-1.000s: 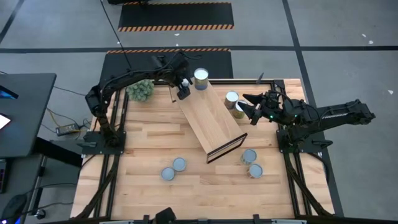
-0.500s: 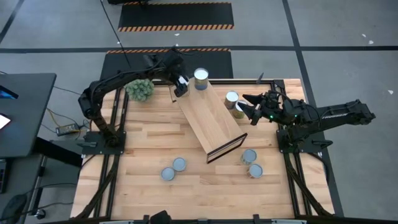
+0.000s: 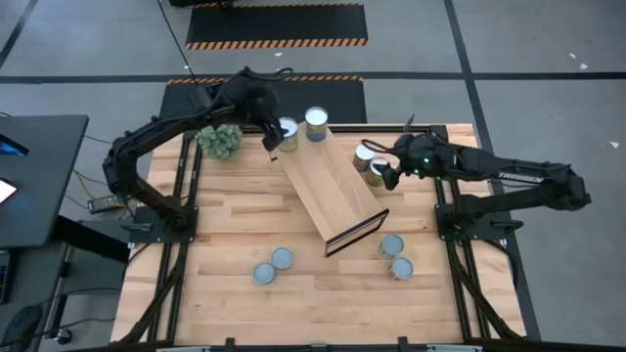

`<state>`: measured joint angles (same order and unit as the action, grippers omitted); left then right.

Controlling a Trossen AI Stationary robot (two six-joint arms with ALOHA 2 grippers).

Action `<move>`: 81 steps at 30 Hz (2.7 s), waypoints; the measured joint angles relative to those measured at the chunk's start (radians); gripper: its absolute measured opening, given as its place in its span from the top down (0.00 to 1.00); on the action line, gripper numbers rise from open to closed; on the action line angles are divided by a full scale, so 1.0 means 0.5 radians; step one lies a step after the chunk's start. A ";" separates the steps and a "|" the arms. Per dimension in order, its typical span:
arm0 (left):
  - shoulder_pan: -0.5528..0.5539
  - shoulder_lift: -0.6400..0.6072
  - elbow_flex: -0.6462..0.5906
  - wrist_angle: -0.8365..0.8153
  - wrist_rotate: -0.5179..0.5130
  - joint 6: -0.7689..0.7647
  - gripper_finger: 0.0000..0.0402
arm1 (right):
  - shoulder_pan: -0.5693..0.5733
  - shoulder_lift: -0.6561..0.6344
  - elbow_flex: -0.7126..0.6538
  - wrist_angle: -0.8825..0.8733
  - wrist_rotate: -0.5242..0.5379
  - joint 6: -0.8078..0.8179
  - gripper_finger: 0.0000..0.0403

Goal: Pick and place cans onto a shelf
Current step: Put the canned oranges on the shelf

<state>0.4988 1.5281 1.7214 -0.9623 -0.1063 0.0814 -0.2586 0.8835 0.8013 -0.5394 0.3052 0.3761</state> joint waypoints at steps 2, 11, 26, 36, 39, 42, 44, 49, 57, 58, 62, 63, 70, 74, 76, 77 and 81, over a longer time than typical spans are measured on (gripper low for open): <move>0.001 -0.023 0.002 0.000 -0.001 -0.031 0.01 | -0.091 0.040 0.000 -0.054 -0.093 -0.043 0.10; 0.002 -0.050 0.002 -0.048 -0.001 -0.019 0.01 | -0.372 0.363 0.002 -0.112 -0.328 -0.246 0.02; 0.050 -0.202 0.002 -0.049 -0.026 0.040 0.01 | -0.458 0.700 0.002 -0.107 -0.200 -0.342 0.01; 0.074 -0.220 0.002 -0.112 -0.032 0.047 0.01 | -0.494 0.841 0.002 -0.122 -0.267 -0.335 0.01; 0.074 -0.220 0.002 -0.128 -0.031 0.065 0.01 | -0.493 0.895 0.002 -0.118 -0.299 -0.333 0.01; 0.074 -0.219 0.002 -0.130 -0.032 0.068 0.01 | -0.496 0.943 0.002 -0.111 -0.342 -0.318 0.03; 0.074 -0.219 0.002 -0.131 -0.032 0.069 0.01 | -0.496 0.974 0.002 -0.107 -0.339 -0.318 0.06; 0.074 -0.226 0.002 -0.132 -0.031 0.080 0.01 | -0.496 1.008 0.003 -0.081 -0.337 -0.322 0.21; 0.078 -0.231 0.002 -0.175 -0.040 0.088 0.01 | -0.496 0.876 0.030 -0.295 -0.352 -0.417 0.23; 0.078 -0.231 0.002 -0.179 -0.040 0.087 0.01 | -0.496 0.847 0.053 -0.367 -0.364 -0.442 0.22; 0.078 -0.231 0.002 -0.179 -0.040 0.088 0.01 | -0.485 0.690 0.187 -0.488 -0.443 -0.606 0.20; 0.078 -0.231 0.002 -0.179 -0.040 0.088 0.01 | -0.478 0.652 0.222 -0.499 -0.444 -0.648 0.20; 0.078 -0.231 0.002 -0.179 -0.040 0.091 0.01 | -0.468 0.524 0.601 -0.586 -0.448 -0.800 0.20; 0.078 -0.231 0.002 -0.179 -0.040 0.097 0.01 | -0.468 0.665 0.903 -0.677 -0.457 -0.763 0.20; 0.078 -0.231 0.002 -0.180 -0.040 0.121 0.01 | -0.468 0.778 1.052 -0.711 -0.480 -0.753 0.20; 0.078 -0.231 0.002 -0.180 -0.040 0.123 0.01 | -0.468 0.840 1.124 -0.723 -0.507 -0.752 0.20; 0.078 -0.231 0.002 -0.180 -0.041 0.121 0.01 | -0.444 1.074 1.366 -0.747 -0.608 -0.762 0.20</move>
<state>0.5377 1.4128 1.7222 -1.0523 -0.1267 0.1421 -0.4807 1.4204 1.4844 -0.9130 0.0014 -0.0047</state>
